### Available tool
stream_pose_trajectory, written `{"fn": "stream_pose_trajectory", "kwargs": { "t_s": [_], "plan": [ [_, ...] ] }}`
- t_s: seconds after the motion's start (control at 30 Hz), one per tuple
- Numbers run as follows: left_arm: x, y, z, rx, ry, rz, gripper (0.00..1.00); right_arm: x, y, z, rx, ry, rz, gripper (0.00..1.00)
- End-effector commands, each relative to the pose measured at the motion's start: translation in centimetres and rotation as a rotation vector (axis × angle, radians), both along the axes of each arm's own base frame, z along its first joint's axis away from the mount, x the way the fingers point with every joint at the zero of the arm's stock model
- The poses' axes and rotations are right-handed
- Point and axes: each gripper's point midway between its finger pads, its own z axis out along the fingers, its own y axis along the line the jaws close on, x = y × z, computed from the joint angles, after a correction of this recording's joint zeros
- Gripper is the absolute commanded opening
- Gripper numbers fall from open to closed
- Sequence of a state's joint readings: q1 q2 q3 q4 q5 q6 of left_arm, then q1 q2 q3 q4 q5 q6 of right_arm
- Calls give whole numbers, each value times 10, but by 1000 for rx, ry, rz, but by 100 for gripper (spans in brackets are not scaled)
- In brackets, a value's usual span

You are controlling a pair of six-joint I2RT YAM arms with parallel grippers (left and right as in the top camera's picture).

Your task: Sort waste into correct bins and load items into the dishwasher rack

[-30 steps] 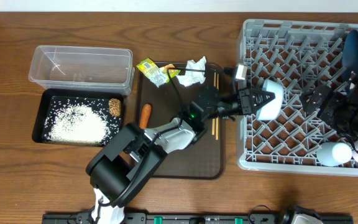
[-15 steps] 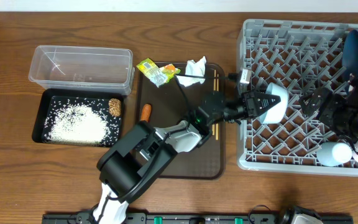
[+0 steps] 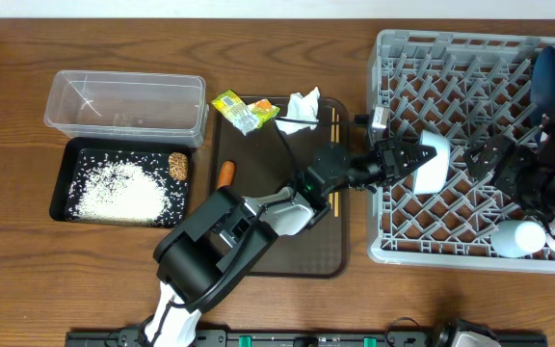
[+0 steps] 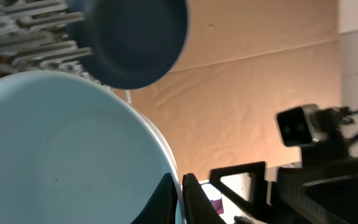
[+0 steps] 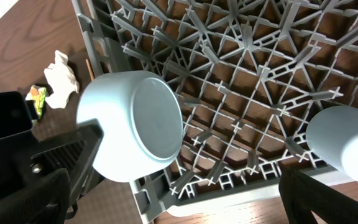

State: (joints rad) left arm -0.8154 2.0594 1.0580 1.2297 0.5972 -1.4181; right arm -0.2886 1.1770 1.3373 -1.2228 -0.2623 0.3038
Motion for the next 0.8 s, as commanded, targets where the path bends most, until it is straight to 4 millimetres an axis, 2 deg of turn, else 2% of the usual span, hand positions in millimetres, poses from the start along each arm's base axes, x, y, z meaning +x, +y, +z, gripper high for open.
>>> {"fn": "stream_pose_trajectory", "kwargs": {
  "t_s": [0.0,0.2,0.3,0.37,0.4,0.43,0.53,0.57,0.63,0.77],
  "plan": [
    [3,-6,-1,9,18,-4,6,1,-2,4,2,-10,-8,99],
    [9,-1,-10,38,38,-5,8,0,-2,4,2,-9,-8,99],
    [18,5,-10,38,39,12,23,0,-2,4,2,-9,-8,99],
    [23,9,-10,38,39,24,39,0,-2,4,2,-9,-8,99],
    [26,11,-10,38,40,31,54,0,-2,4,1,-9,-8,99],
    [28,13,-10,38,40,35,58,0,-2,4,1,-9,-8,99],
    [31,16,-11,40,40,38,64,1,-2,4,1,-10,-8,99],
    [32,17,-12,42,42,38,71,1,-2,4,1,-10,-8,99],
    [34,19,-15,55,54,35,79,1,-2,4,1,-10,-8,99],
    [42,28,-33,121,70,33,84,1,-2,4,1,-10,-8,99]
  ]
}}
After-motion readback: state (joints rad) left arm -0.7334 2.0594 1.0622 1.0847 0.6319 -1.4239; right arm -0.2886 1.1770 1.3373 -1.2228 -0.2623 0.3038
